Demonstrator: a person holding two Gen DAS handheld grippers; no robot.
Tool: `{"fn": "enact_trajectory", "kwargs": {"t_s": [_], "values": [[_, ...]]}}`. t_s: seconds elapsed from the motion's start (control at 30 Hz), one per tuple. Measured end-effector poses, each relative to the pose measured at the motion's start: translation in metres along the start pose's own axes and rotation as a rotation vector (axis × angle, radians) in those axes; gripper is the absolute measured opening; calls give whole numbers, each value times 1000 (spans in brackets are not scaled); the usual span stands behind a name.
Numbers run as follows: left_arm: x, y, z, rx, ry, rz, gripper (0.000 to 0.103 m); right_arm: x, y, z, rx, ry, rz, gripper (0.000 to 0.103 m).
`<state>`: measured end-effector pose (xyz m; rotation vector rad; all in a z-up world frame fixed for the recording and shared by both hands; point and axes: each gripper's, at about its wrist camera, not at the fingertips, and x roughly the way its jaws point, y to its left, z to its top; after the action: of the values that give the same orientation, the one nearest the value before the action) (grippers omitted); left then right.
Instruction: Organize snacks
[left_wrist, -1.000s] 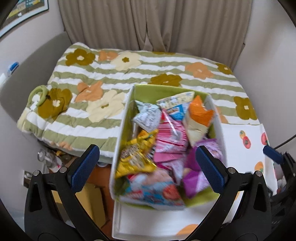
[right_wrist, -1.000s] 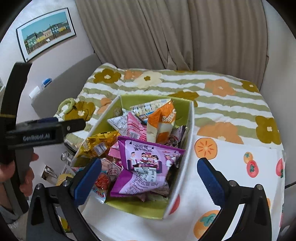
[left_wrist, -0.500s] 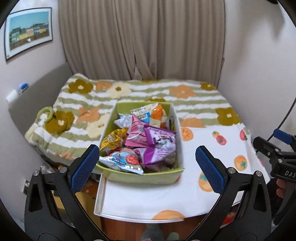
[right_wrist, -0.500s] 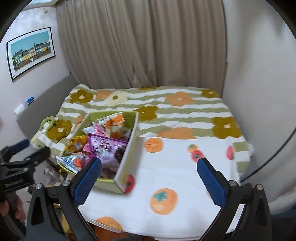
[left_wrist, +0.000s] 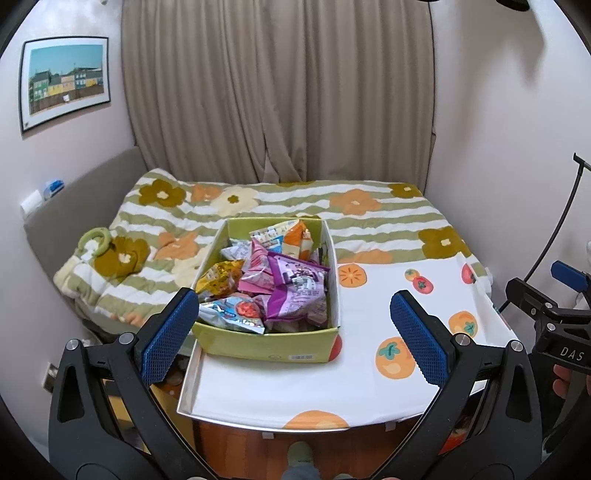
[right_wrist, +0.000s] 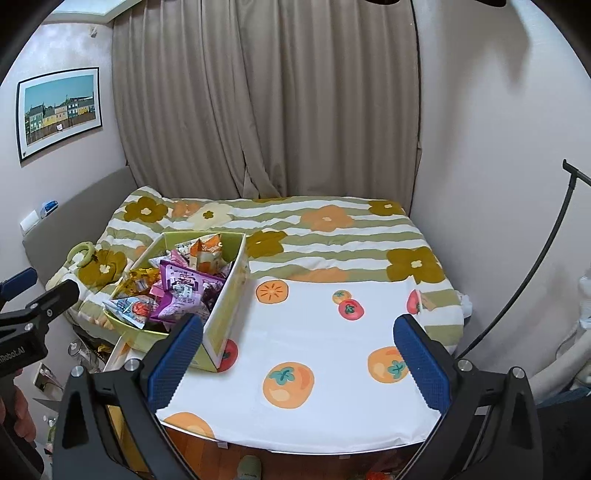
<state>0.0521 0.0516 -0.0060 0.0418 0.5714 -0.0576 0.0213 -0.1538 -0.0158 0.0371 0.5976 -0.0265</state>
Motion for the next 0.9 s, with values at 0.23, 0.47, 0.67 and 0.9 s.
{"fn": "enact_trajectory", "kwargs": {"t_s": [0.23,0.47,0.67,0.9], "values": [[-5,-12,0,12,-23,0,103,-5,-5,1,-8,-18,-26,103],[-5,-16,0,15,-23,-3,103,-4,-7,1,-7,-19,-26,103],[-7,-16,-1,12,-20,-6,103,-5,-8,1,-6,-19,-28,102],[-7,-15,-1,13,-19,-4,103,-3,-8,1,-2,-23,-30,102]]}}
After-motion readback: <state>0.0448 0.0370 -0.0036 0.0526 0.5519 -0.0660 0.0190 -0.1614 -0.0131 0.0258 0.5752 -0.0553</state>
